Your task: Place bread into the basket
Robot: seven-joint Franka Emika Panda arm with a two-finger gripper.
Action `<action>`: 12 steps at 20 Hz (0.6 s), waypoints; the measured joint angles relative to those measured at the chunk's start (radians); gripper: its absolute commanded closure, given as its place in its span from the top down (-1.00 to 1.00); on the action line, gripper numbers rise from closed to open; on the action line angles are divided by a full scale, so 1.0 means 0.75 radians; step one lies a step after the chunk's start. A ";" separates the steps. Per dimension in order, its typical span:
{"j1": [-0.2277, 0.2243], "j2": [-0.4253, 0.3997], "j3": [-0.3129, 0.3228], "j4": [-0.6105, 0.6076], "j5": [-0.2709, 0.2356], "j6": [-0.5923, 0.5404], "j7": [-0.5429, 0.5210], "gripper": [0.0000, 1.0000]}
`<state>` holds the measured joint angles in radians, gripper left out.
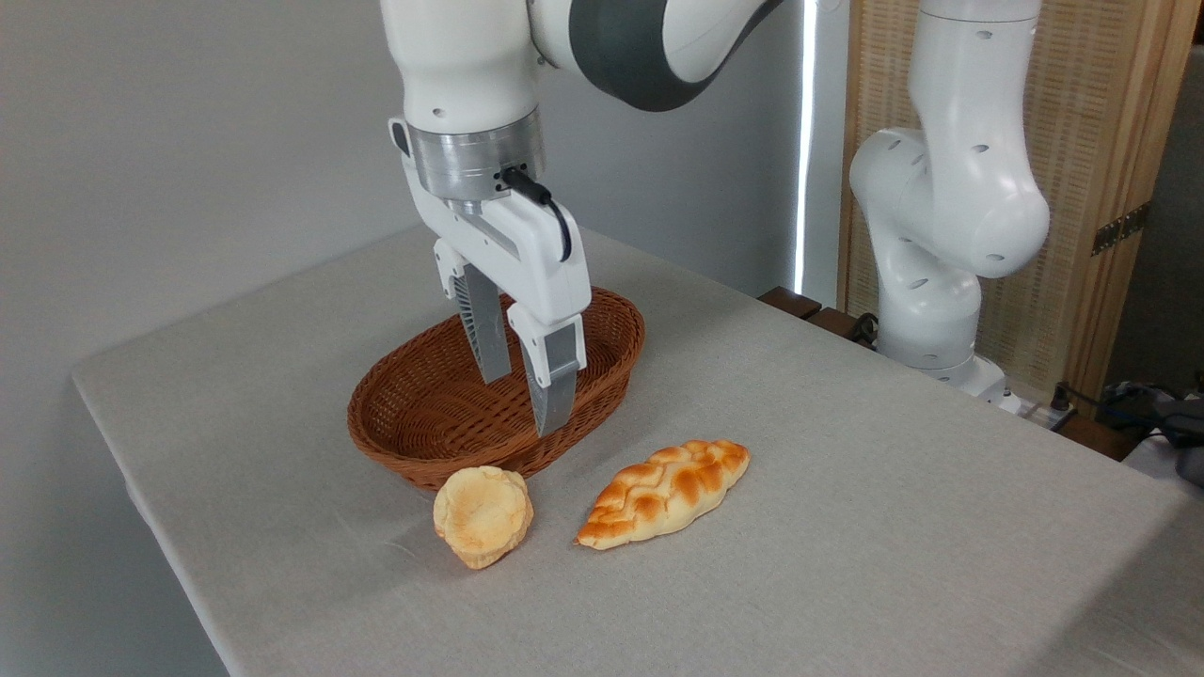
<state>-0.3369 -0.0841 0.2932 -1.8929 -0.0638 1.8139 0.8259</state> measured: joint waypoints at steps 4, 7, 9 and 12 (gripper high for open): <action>0.001 0.026 0.003 0.019 -0.004 0.000 0.000 1.00; 0.002 0.035 0.003 0.019 -0.004 0.000 0.000 1.00; 0.002 0.036 0.003 0.019 -0.004 0.000 0.000 1.00; 0.003 0.036 0.003 0.019 -0.004 0.000 0.000 1.00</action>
